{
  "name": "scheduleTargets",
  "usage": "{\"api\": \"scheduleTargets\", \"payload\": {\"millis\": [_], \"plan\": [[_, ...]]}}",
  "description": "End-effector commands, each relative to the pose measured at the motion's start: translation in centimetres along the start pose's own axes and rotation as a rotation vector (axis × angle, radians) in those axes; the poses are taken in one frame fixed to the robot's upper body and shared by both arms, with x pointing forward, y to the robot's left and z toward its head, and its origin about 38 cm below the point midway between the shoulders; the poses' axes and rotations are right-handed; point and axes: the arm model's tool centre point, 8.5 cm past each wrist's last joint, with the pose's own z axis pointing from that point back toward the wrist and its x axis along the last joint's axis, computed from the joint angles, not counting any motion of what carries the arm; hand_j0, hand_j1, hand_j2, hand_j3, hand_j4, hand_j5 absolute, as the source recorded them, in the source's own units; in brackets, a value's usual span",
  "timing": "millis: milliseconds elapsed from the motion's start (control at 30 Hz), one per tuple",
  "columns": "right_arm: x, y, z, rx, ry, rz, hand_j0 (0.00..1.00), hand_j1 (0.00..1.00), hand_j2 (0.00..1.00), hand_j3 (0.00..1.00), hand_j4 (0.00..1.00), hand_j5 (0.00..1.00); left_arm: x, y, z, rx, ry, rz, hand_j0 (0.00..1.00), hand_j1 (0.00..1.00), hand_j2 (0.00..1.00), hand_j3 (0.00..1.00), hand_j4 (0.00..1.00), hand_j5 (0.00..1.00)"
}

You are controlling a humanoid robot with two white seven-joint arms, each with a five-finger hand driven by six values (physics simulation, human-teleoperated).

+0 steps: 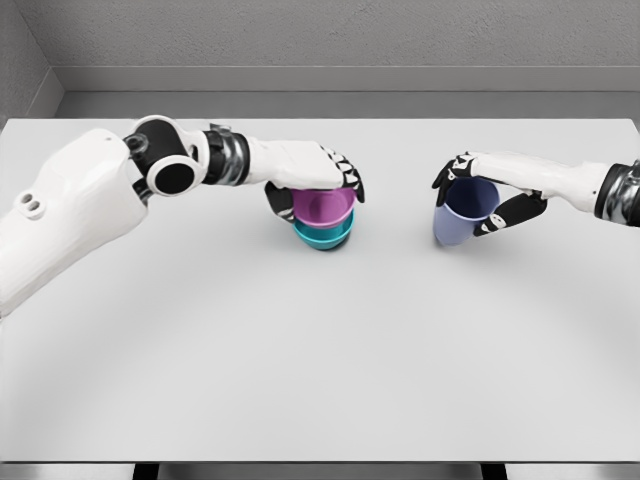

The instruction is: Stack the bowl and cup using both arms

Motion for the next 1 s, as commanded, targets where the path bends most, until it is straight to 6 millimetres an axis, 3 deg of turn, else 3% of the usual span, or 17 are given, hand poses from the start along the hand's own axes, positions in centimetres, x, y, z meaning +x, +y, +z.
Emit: {"api": "scheduleTargets", "payload": {"millis": [0,133,200,300,700,800,967], "plan": [[0.2,-0.1,0.0,-0.003,-0.006,0.0,0.5,0.5,0.5,0.5,0.5,0.5,0.2,0.2,-0.2,0.005,-0.004,0.0,0.68,0.68,0.68,0.68,0.68,0.68],[0.7,-0.7,0.0,-0.01,-0.018,0.017,0.51,0.51,0.51,0.51,0.51,0.51,0.3,-0.1,-0.3,0.001,-0.007,0.003,0.71,0.71,0.71,0.71,0.71,0.71],[1.0,-1.1,0.1,-0.016,-0.02,0.025,0.51,0.51,0.51,0.51,0.51,0.51,0.2,0.0,-0.3,0.002,-0.006,0.004,0.86,0.86,0.86,0.86,0.86,0.86],[1.4,-1.5,0.1,-0.02,-0.03,0.04,0.51,0.51,0.51,0.51,0.51,0.51,0.3,-0.1,-0.3,0.002,-0.007,0.005,1.0,1.0,1.0,1.0,1.0,1.0],[2.6,-2.8,0.5,-0.035,-0.047,0.083,0.52,0.52,0.52,0.52,0.52,0.52,-0.1,-0.1,0.0,0.005,0.002,0.007,1.0,1.0,1.0,1.0,1.0,1.0],[2.8,-3.1,0.5,-0.041,-0.051,0.087,0.52,0.52,0.52,0.52,0.52,0.52,-0.6,0.9,0.9,0.035,0.015,0.004,1.0,1.0,1.0,1.0,1.0,1.0],[3.2,-3.3,0.1,-0.046,-0.065,0.089,0.52,0.52,0.52,0.52,0.52,0.52,-3.5,2.7,6.5,0.138,0.028,-0.036,1.0,1.0,1.0,1.0,1.0,1.0]]}}
